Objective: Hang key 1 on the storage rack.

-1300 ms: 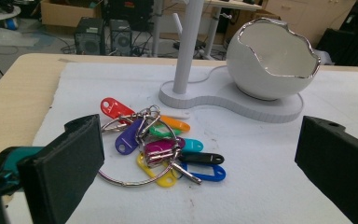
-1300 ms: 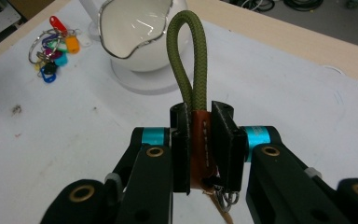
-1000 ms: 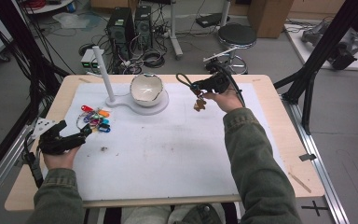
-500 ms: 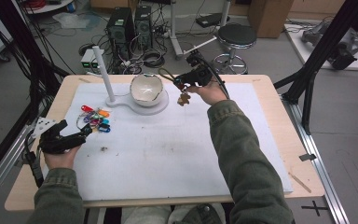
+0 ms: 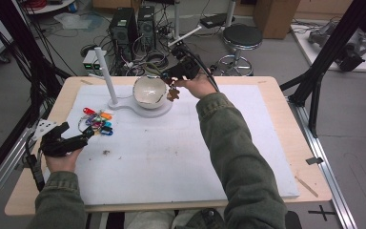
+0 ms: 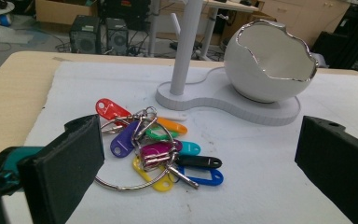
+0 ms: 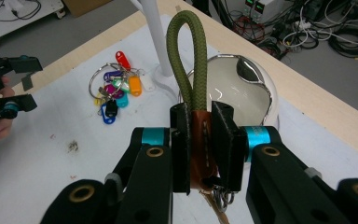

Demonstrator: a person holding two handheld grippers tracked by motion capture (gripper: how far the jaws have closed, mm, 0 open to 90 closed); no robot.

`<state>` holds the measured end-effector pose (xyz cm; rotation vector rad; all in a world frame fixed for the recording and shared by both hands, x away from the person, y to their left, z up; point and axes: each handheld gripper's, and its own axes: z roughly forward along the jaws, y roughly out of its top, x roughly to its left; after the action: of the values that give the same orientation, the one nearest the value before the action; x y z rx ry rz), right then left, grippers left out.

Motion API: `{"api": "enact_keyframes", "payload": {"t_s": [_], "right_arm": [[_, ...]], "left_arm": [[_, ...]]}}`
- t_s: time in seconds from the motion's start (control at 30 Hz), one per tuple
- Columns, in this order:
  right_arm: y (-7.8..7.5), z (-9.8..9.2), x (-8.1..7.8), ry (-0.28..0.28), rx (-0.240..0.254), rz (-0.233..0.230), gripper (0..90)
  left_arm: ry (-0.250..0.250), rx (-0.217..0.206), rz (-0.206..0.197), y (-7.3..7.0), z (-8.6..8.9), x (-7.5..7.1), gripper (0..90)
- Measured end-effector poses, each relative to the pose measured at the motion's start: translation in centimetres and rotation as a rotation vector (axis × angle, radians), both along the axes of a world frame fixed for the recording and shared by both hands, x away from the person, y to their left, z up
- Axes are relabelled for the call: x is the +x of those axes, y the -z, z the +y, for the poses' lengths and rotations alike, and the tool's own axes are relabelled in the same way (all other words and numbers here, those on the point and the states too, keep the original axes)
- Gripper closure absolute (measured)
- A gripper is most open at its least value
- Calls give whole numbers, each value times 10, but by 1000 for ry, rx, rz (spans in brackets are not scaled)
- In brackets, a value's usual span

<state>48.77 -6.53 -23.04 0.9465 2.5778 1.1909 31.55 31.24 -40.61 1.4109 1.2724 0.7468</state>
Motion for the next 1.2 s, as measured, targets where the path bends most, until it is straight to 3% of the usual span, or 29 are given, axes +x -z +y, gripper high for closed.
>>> {"api": "enact_keyframes", "payload": {"t_s": [0.4, 0.67, 1.2], "right_arm": [[-9, 27, 6, -27, -5, -5, 781], [-6, 49, 10, -65, -16, 1, 781], [-2, 89, 18, -88, -43, 25, 781]], "left_arm": [[-2, -14, -5, 0, 0, 1, 17], [0, -13, -3, 0, 1, 2, 17], [5, -24, -2, 1, 1, 4, 17]]}}
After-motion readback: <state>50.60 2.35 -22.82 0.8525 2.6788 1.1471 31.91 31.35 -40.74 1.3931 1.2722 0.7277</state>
